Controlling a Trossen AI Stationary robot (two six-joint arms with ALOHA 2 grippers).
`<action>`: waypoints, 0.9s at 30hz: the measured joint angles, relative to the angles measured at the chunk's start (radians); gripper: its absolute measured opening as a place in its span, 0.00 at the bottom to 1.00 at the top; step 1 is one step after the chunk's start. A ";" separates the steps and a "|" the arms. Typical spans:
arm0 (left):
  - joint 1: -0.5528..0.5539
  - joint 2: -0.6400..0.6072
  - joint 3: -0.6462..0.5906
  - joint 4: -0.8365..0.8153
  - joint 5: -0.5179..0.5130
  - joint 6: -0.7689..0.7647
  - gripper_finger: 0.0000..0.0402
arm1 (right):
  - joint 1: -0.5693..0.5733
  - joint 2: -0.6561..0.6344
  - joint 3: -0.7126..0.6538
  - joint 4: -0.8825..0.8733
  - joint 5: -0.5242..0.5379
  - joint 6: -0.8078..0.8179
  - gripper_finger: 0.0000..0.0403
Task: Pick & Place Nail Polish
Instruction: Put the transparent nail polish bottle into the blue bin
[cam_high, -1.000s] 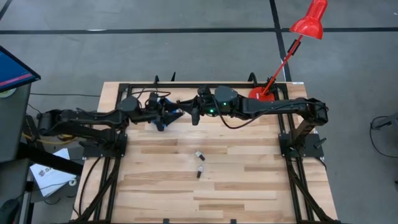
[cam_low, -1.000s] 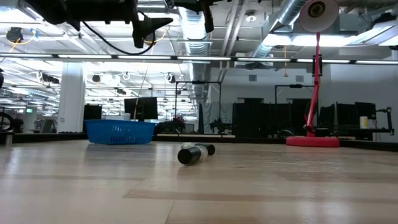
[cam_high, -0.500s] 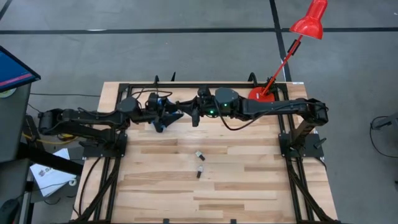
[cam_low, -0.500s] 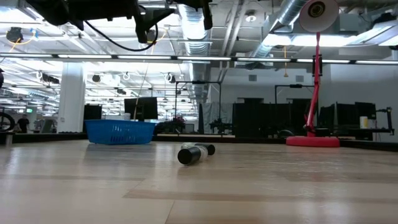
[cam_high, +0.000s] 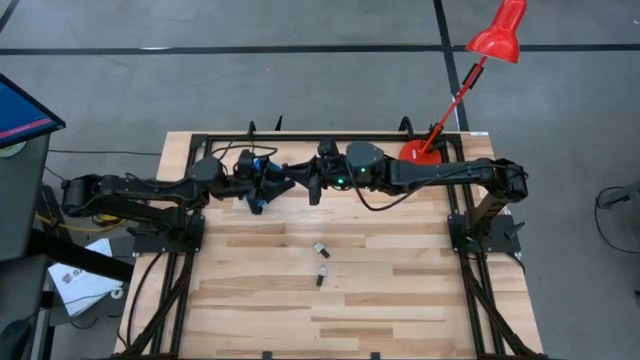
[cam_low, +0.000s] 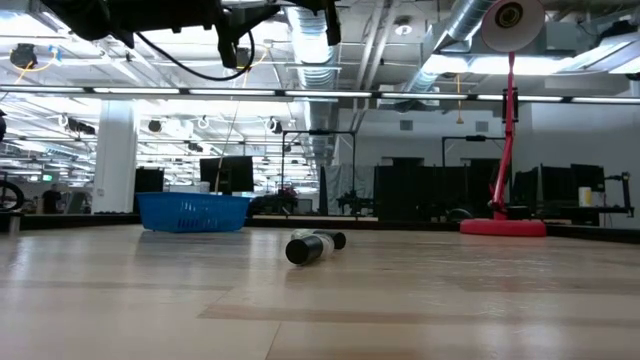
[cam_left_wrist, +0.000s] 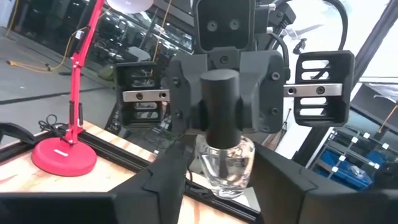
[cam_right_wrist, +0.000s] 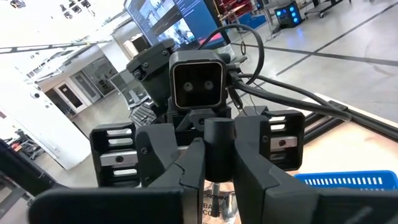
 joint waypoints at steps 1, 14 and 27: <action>0.000 0.000 0.000 0.000 0.001 0.001 0.39 | 0.002 0.000 0.000 -0.001 0.000 0.000 0.11; 0.000 -0.001 0.000 -0.001 0.012 -0.009 0.25 | 0.002 -0.001 0.000 -0.001 0.000 -0.006 0.11; 0.013 -0.008 0.002 -0.062 -0.012 0.033 0.23 | -0.006 -0.066 0.000 -0.071 -0.001 -0.087 0.47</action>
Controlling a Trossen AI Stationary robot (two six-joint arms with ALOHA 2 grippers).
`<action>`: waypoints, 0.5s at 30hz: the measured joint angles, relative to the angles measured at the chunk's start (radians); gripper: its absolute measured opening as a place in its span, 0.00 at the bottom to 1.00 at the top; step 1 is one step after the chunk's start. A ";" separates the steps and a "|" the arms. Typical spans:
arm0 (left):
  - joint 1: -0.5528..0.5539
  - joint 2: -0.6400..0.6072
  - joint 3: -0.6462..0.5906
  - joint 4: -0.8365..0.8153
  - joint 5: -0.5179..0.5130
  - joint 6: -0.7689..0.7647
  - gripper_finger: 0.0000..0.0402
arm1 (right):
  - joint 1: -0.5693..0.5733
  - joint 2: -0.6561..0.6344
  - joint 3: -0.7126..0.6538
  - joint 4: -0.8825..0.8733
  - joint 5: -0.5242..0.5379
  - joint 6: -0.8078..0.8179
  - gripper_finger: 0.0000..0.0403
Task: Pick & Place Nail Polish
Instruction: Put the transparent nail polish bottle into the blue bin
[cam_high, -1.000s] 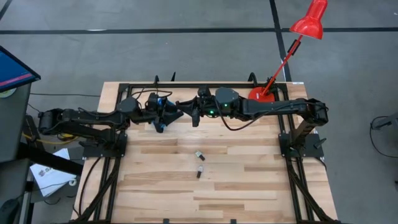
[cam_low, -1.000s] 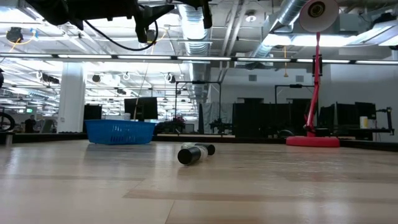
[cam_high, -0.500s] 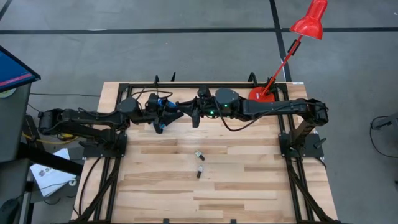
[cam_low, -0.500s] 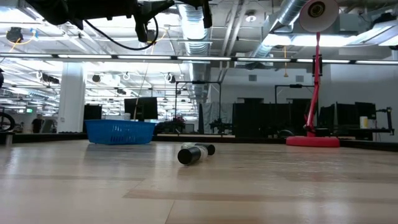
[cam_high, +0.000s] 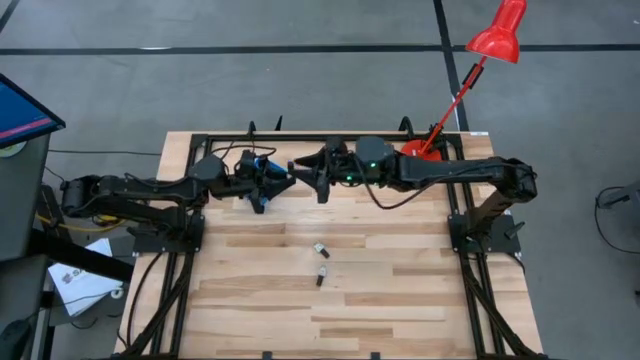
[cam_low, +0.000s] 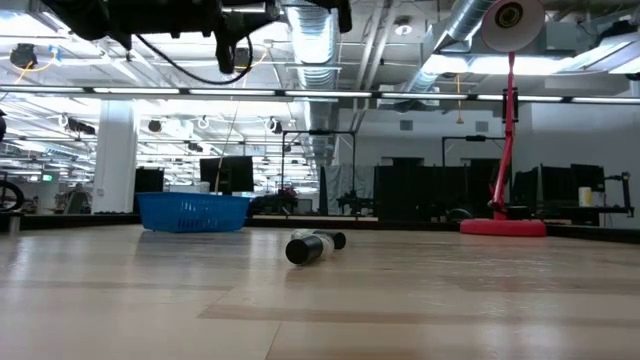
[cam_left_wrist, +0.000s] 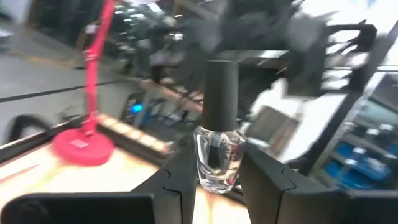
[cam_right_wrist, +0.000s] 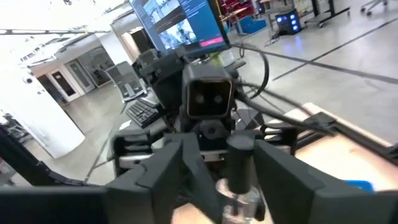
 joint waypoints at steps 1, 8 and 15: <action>0.008 -0.002 0.000 -0.018 -0.015 0.001 0.23 | -0.004 -0.010 0.000 -0.003 0.000 -0.006 0.49; 0.102 -0.028 0.000 -0.294 -0.134 0.017 0.18 | -0.026 -0.110 0.001 -0.100 0.002 -0.029 0.53; 0.215 -0.034 -0.001 -0.638 -0.267 0.029 0.17 | -0.008 -0.157 0.001 -0.174 0.004 -0.033 0.47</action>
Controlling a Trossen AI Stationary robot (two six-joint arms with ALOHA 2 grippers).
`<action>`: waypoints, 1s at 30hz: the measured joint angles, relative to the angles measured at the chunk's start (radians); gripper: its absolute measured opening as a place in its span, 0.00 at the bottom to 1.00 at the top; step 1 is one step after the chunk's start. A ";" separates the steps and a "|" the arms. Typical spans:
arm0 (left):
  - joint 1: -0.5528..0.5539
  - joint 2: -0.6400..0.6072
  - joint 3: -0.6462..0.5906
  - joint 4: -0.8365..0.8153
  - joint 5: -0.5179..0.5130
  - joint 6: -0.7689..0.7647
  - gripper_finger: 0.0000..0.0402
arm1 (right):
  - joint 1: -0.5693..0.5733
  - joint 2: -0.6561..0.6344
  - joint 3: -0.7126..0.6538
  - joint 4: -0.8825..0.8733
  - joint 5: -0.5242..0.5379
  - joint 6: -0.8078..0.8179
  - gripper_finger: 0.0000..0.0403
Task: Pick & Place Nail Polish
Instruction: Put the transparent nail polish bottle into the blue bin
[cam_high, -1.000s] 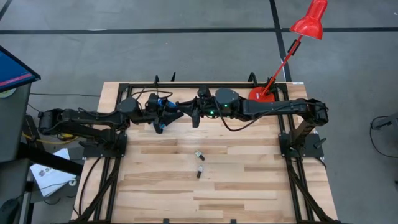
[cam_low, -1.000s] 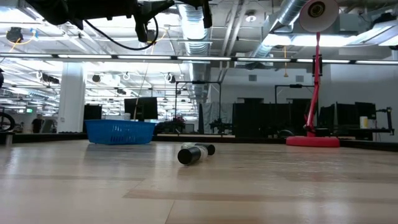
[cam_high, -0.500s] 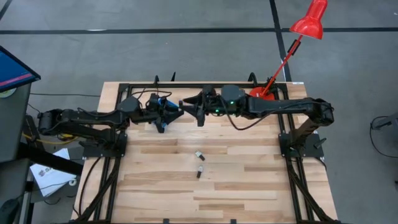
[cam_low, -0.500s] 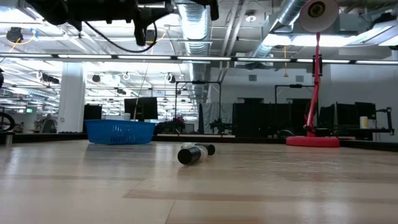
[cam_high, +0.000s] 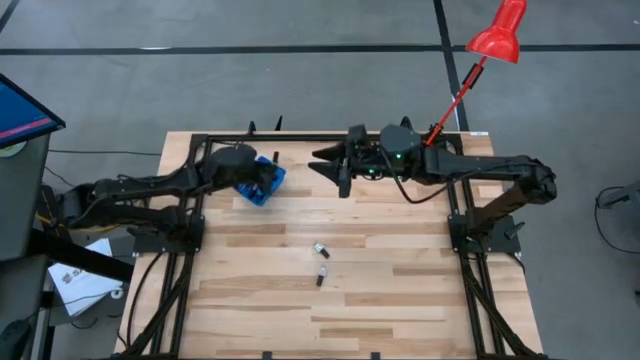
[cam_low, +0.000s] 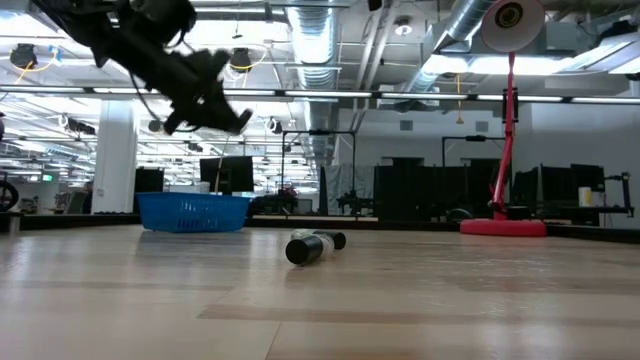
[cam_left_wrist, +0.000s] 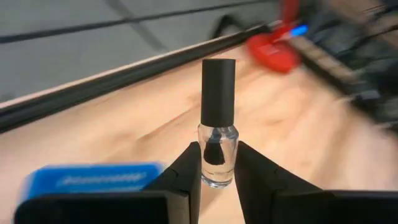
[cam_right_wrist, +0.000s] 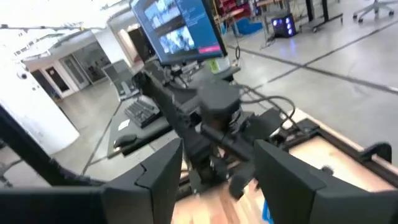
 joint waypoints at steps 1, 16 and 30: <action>0.013 0.000 0.000 -0.034 -0.019 0.000 0.16 | 0.005 -0.001 0.000 -0.005 0.000 0.000 0.46; 0.116 0.197 0.000 -0.139 -0.067 0.079 0.17 | 0.037 0.009 -0.001 -0.080 0.001 -0.017 0.38; 0.113 0.296 -0.001 -0.159 -0.095 0.107 0.28 | 0.043 0.009 -0.001 -0.155 0.001 0.010 0.39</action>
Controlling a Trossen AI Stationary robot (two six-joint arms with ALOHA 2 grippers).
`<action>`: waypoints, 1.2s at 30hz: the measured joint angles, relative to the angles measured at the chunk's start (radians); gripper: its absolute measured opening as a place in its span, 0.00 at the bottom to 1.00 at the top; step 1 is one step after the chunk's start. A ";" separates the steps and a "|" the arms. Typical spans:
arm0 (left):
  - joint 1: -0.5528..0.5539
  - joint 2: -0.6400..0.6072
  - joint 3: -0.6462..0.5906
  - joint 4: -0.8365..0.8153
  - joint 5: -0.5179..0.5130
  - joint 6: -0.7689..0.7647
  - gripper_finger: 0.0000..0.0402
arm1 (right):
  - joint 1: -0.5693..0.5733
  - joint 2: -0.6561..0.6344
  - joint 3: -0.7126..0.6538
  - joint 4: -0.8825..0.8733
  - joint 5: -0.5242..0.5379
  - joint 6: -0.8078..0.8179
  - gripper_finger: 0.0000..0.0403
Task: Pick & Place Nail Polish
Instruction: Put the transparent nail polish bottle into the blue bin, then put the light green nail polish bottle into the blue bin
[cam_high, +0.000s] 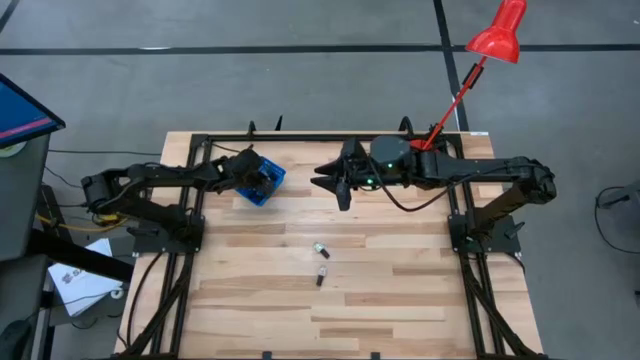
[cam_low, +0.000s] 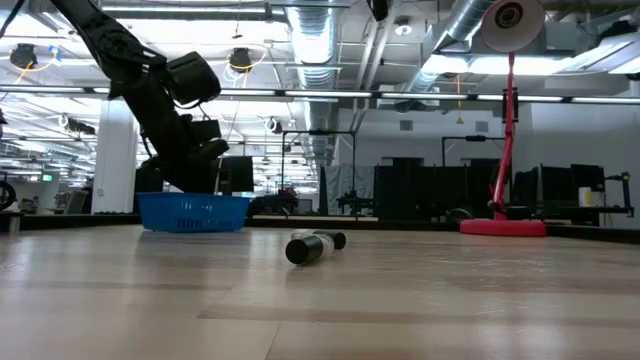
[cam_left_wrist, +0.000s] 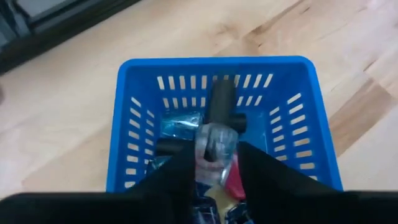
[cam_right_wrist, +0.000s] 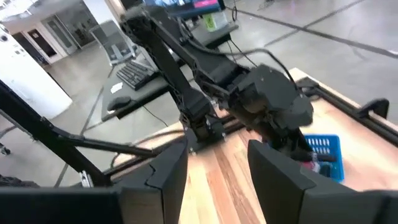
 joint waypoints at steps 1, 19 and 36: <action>0.000 0.000 0.000 0.000 0.000 0.016 0.31 | 0.000 0.000 0.000 -0.017 0.000 0.002 0.41; -0.018 -0.369 0.000 0.001 0.117 -0.095 0.64 | 0.131 0.257 0.000 -0.421 0.150 0.195 0.56; -0.033 -0.532 0.000 0.004 0.115 -0.125 0.60 | 0.215 0.561 0.036 -0.433 0.049 0.264 0.56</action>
